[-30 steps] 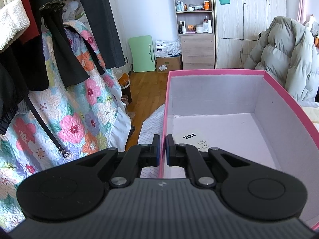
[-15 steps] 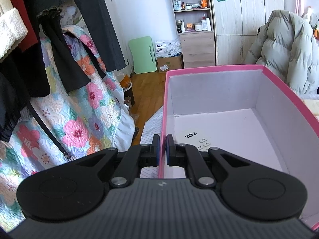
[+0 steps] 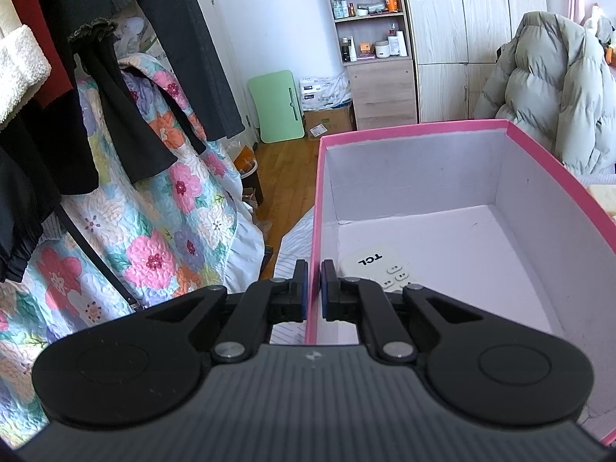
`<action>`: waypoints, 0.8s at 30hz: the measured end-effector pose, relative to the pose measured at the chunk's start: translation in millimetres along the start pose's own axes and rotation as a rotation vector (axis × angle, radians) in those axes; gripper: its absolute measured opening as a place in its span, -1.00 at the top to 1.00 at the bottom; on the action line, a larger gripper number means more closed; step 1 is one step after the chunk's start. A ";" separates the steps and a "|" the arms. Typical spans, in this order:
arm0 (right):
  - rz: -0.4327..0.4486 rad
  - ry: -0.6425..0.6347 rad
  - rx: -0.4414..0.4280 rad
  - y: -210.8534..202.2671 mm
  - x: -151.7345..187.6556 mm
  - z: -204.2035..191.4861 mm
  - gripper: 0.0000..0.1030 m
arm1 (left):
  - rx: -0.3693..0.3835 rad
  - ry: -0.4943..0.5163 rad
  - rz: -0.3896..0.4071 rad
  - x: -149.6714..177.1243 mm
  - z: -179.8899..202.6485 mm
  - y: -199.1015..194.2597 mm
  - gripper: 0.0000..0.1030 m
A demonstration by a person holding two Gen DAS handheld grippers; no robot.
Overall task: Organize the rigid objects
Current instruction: 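Grasp the white charger cube with the right gripper, then lower the white charger into the pink box and open the right gripper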
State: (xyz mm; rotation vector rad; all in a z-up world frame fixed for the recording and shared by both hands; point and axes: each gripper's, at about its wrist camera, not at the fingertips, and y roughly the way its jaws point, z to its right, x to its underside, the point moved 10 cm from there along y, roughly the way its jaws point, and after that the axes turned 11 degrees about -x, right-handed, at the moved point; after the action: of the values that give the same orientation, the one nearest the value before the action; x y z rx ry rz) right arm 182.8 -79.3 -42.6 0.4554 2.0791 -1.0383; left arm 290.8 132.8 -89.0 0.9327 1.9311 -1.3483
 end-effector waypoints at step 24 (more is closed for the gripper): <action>-0.470 -0.159 0.035 186.7 -25.1 -3.3 -0.06 | -0.010 0.026 0.005 1.0 6.3 -5.8 0.88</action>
State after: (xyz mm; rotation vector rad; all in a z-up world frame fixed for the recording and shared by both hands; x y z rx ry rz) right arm 308.9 37.1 -120.5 -0.1092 2.0711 -1.3311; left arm 286.1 125.6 -88.6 0.9538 1.9519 -1.3285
